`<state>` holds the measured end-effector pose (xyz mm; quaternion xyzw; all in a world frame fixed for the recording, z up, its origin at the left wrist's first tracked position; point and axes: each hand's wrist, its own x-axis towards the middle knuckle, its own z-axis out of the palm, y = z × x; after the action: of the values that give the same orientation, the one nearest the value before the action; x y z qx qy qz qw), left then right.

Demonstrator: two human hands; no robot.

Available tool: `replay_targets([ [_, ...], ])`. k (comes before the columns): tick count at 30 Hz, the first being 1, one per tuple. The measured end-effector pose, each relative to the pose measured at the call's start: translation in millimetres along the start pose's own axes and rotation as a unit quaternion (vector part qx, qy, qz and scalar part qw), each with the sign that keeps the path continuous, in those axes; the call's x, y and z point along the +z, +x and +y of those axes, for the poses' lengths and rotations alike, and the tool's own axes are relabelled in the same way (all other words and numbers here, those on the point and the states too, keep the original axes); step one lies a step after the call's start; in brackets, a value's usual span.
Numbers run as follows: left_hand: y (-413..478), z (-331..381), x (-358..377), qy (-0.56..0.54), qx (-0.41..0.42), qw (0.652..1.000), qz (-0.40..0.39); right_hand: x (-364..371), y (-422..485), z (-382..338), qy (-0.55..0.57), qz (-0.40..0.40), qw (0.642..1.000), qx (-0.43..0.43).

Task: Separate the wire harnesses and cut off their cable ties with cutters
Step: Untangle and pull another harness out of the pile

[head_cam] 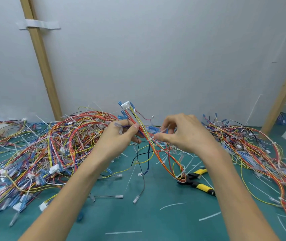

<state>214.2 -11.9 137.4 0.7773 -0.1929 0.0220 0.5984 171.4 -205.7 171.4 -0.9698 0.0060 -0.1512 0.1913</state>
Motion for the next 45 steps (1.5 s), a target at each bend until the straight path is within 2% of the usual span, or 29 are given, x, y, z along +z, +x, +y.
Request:
replay_targets([
  [2,1,-1,-1,0.020,-0.003,1.000,-0.002,6,2,3,-0.024,-0.050,0.998,-0.003],
  [4,1,-3,-4,0.094,-0.012,0.995,0.018,11,3,5,-0.004,-0.069,0.997,-0.017],
  [7,-2,-4,-10,0.269,-0.010,0.952,0.148,13,4,7,0.046,-0.081,0.995,-0.032],
  [10,-7,0,-9,0.362,0.128,0.891,0.243,14,5,7,0.060,-0.098,0.992,-0.048],
  [13,-10,10,0,0.397,0.247,0.856,0.218,14,4,4,0.120,-0.121,0.984,-0.052],
  [15,-13,13,6,0.392,0.264,0.872,0.130,12,4,2,0.132,-0.119,0.982,-0.057],
  [17,-14,10,9,0.350,0.220,0.910,0.033,10,4,2,0.146,-0.112,0.981,-0.058],
  [19,-14,4,11,0.336,0.179,0.925,-0.018,8,4,2,0.158,-0.110,0.980,-0.054],
  [23,-7,-3,11,0.303,0.160,0.939,-0.036,8,1,-3,0.133,-0.075,0.986,-0.060],
  [26,-5,-16,12,0.387,0.141,0.909,-0.061,4,1,-9,0.165,0.063,0.982,-0.063],
  [27,-5,-22,12,0.390,0.129,0.909,-0.068,-1,0,-9,0.181,0.108,0.976,-0.060],
  [29,-6,-29,10,0.355,0.113,0.926,-0.065,-11,-1,-5,0.209,0.146,0.964,-0.070],
  [31,-4,-29,8,0.339,0.108,0.933,-0.053,-17,-2,-1,0.212,0.119,0.966,-0.086],
  [36,-5,-20,9,0.310,0.118,0.943,-0.037,5,-1,-11,0.119,-0.072,0.989,-0.053],
  [39,-8,-18,13,0.287,0.125,0.950,-0.008,22,1,-14,0.101,-0.082,0.991,-0.031],
  [42,-7,-17,15,0.271,0.137,0.953,0.013,25,4,-10,0.109,-0.087,0.989,-0.043],
  [45,-8,-17,16,0.264,0.143,0.954,0.022,26,4,-7,0.042,-0.089,0.993,-0.069],
])
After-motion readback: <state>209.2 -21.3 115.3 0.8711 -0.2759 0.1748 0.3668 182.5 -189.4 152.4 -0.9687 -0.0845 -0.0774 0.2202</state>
